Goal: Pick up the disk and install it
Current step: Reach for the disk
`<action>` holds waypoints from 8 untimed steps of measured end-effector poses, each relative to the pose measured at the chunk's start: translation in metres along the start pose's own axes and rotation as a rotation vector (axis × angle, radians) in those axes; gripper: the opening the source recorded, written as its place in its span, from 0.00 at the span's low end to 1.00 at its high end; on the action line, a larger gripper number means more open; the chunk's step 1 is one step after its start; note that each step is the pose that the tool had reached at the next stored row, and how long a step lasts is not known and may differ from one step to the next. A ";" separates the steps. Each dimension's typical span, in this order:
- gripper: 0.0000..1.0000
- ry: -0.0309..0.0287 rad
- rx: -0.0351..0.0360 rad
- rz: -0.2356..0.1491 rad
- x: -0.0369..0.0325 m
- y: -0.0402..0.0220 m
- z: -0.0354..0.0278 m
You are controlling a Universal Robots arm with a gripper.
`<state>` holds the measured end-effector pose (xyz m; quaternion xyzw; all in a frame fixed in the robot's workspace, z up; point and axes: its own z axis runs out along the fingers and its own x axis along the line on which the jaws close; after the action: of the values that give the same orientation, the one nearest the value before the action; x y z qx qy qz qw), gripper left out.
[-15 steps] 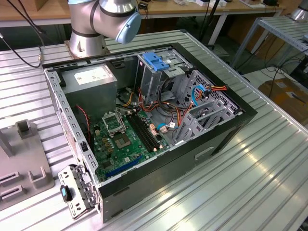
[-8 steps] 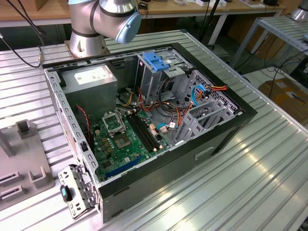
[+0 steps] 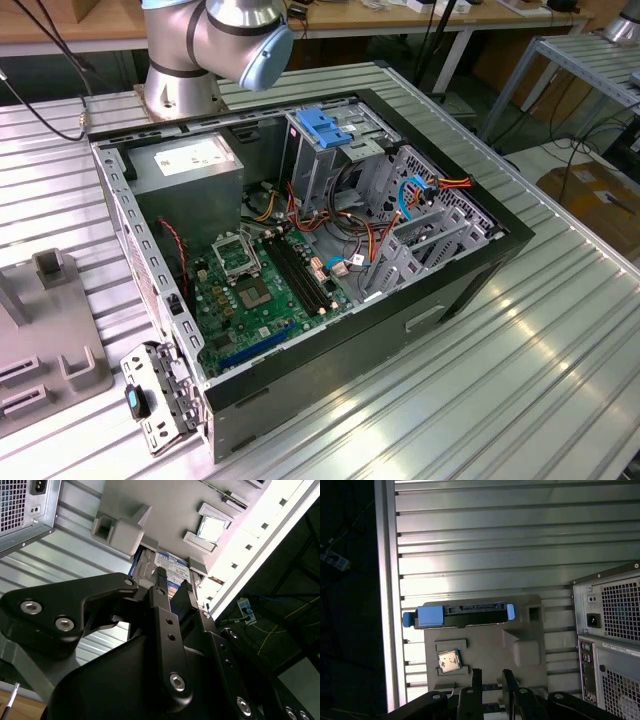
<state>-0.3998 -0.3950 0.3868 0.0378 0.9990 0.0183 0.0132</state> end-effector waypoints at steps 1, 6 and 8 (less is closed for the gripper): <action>0.31 0.0000 0.0006 0.000 0.0000 0.0003 0.0000; 0.31 -0.0001 0.0025 0.000 0.0001 0.0016 0.0001; 0.31 -0.0002 0.0030 0.000 0.0001 0.0019 0.0001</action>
<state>-0.3998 -0.3930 0.3868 0.0378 0.9991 0.0168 0.0133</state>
